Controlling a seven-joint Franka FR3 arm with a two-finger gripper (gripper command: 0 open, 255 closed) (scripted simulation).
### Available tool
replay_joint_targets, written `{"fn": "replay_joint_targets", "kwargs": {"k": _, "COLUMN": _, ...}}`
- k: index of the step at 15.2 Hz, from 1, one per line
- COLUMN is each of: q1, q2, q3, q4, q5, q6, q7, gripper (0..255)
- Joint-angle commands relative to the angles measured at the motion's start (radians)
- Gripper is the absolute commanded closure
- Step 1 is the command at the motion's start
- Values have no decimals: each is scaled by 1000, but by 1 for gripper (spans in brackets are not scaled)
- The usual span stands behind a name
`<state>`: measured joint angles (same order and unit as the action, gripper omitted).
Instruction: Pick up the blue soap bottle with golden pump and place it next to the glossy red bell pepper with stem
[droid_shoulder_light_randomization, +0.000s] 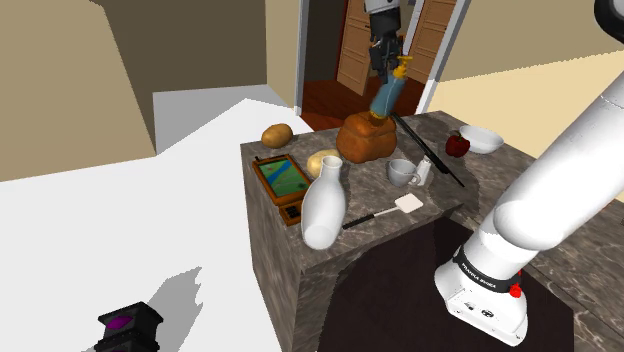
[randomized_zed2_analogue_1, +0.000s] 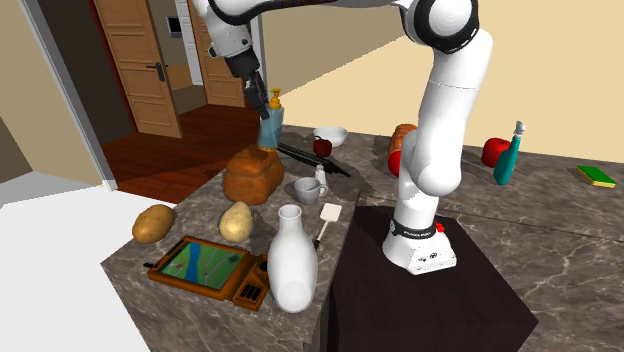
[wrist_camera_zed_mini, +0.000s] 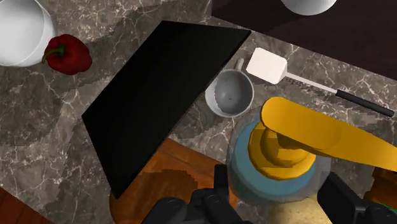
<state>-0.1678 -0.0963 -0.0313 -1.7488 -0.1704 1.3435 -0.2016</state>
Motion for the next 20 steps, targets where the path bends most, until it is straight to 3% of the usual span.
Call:
{"fn": "replay_joint_targets", "kwargs": {"k": 1, "q1": -23, "q2": -3, "q3": -28, "q4": -19, "q5": -18, "q6": 25, "q7": -49, "gripper": 255}}
{"fn": "replay_joint_targets", "kwargs": {"k": 11, "q1": -135, "q2": 44, "q3": -159, "q4": -13, "q5": -87, "q6": 118, "q7": -279, "gripper": 255}}
{"fn": "replay_joint_targets", "kwargs": {"k": 20, "q1": -246, "q2": 176, "q3": -267, "q4": 96, "q5": -101, "q6": 195, "q7": -487, "gripper": 255}}
